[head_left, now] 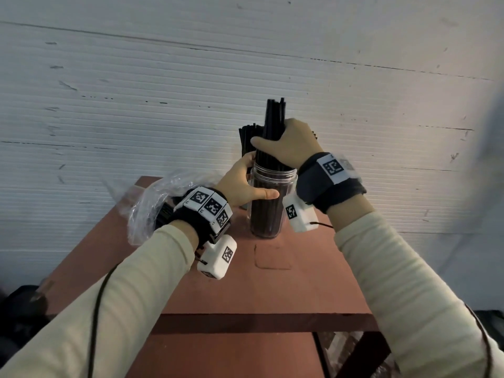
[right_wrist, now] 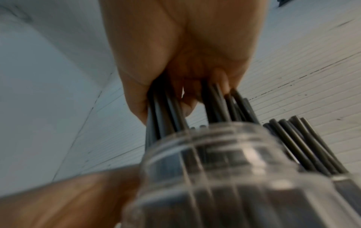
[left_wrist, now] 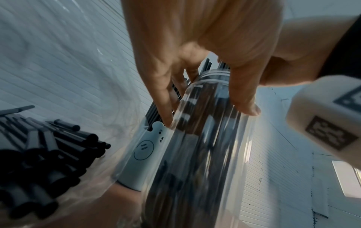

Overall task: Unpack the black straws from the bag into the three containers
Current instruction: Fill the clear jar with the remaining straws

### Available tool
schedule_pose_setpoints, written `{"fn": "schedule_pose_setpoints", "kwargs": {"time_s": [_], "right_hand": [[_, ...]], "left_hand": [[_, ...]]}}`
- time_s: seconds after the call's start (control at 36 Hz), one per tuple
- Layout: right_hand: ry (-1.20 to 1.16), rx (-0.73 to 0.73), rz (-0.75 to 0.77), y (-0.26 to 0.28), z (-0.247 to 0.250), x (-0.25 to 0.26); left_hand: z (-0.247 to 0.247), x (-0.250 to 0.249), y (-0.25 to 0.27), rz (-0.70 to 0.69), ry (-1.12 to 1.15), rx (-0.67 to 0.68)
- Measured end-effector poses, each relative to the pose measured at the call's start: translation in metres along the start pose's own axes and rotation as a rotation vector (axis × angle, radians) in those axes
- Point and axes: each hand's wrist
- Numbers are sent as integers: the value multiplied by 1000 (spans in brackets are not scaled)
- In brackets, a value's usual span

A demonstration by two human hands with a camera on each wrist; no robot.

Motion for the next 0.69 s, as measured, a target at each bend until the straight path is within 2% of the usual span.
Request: {"fn": "schedule_pose_setpoints", "kwargs": {"time_s": [0.14, 0.19, 0.28, 0.33, 0.39, 0.44, 0.5, 0.64, 0.69], "right_hand": [[221, -92, 69, 6, -14, -7], [115, -171, 102, 7, -16, -8], [-127, -226, 259, 7, -16, -8], [-135, -192, 342, 7, -15, -7], [-45, -132, 394, 9, -14, -7], [57, -83, 382, 11, -15, -10], [133, -94, 344, 13, -18, -13], [63, -195, 355, 16, -17, -15], [34, -195, 411, 16, -14, -16]], "left_hand": [[-1, 1, 0, 7, -3, -2], [-1, 1, 0, 12, 1, 0], [-1, 0, 1, 8, -7, -10], [-1, 0, 1, 5, -16, -10], [-1, 0, 2, 5, -23, -8], [-2, 0, 2, 10, -21, -6], [-2, 0, 2, 11, -14, -10], [-5, -1, 6, 41, 40, -25], [-6, -1, 7, 45, 53, -24]]}}
Point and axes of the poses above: each hand's wrist, its own y-axis away from the middle knuckle, its own z-axis out of the back of the hand, x = y × z, and after that the axes turned 12 degrees about -z, right-handed
